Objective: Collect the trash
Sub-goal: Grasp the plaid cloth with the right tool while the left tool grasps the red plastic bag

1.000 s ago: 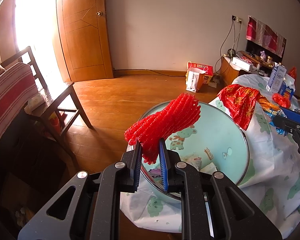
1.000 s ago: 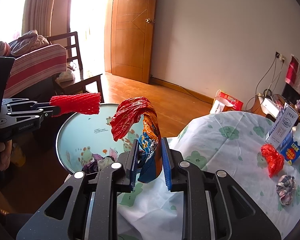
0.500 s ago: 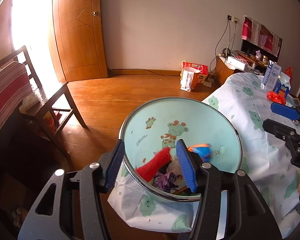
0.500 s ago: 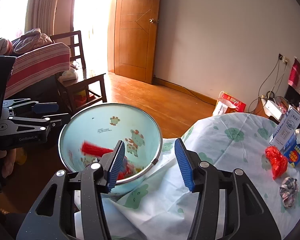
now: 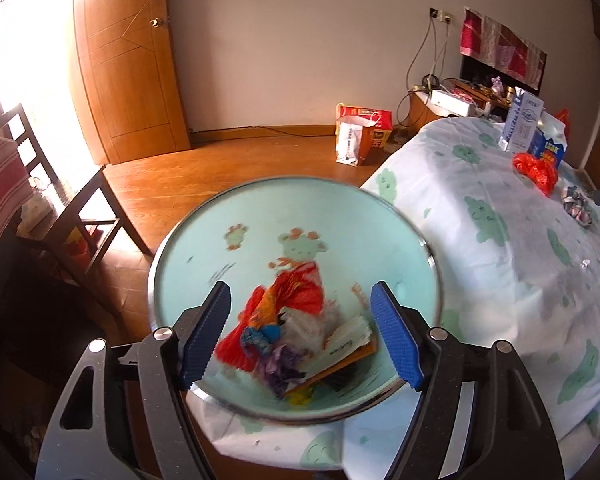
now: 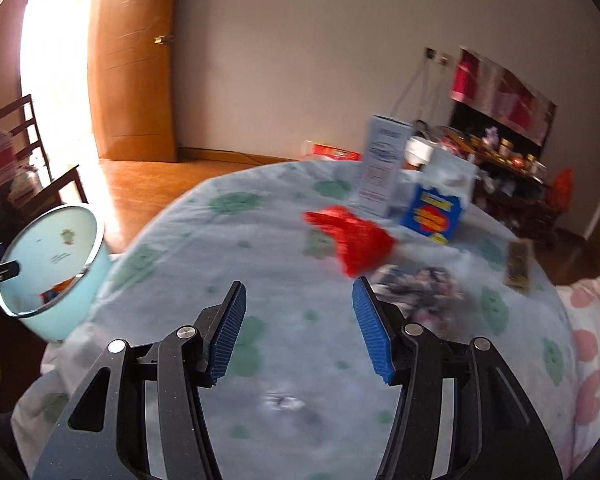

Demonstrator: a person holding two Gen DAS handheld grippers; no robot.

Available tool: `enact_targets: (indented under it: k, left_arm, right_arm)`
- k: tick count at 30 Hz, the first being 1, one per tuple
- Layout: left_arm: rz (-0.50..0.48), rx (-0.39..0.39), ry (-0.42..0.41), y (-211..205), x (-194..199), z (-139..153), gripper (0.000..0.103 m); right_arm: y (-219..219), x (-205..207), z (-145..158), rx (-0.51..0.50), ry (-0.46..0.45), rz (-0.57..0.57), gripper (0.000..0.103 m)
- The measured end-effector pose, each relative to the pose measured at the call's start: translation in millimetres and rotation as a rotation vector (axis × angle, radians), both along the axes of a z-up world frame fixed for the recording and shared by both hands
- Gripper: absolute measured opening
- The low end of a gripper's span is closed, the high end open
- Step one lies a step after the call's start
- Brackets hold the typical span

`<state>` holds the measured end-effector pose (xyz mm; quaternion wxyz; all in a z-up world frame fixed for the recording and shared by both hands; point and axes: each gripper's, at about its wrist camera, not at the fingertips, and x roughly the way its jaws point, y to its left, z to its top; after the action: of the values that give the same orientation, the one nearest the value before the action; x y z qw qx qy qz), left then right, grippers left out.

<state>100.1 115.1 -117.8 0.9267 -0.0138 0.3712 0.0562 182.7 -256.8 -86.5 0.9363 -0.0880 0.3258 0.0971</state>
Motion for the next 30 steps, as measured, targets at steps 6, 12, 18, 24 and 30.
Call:
enact_targets:
  k: [6, 12, 18, 24, 30]
  left_arm:
    - [-0.053, 0.004, -0.015, -35.9, 31.0, 5.1, 0.076]
    - [-0.102, 0.017, -0.008, -65.3, 60.6, 6.3, 0.078]
    - [-0.149, 0.010, -0.009, -88.1, 87.7, 11.2, 0.078]
    - [-0.219, 0.017, -0.015, -121.6, 112.6, 19.8, 0.078]
    - [-0.294, 0.022, -0.034, -171.4, 142.0, 28.7, 0.078]
  right_arm:
    - [-58.3, 28.2, -7.9, 0.001, 0.061, -0.110, 0.055]
    - [-77.7, 53.0, -14.5, 0.035, 0.128, -0.108, 0.055]
    - [-82.6, 81.3, -40.0, 0.108, 0.298, -0.067, 0.055]
    - [-99.9, 64.8, -23.5, 0.205, 0.277, -0.047, 0.026]
    - [-143.7, 33.8, 3.8, 0.225, 0.145, -0.167, 0.026]
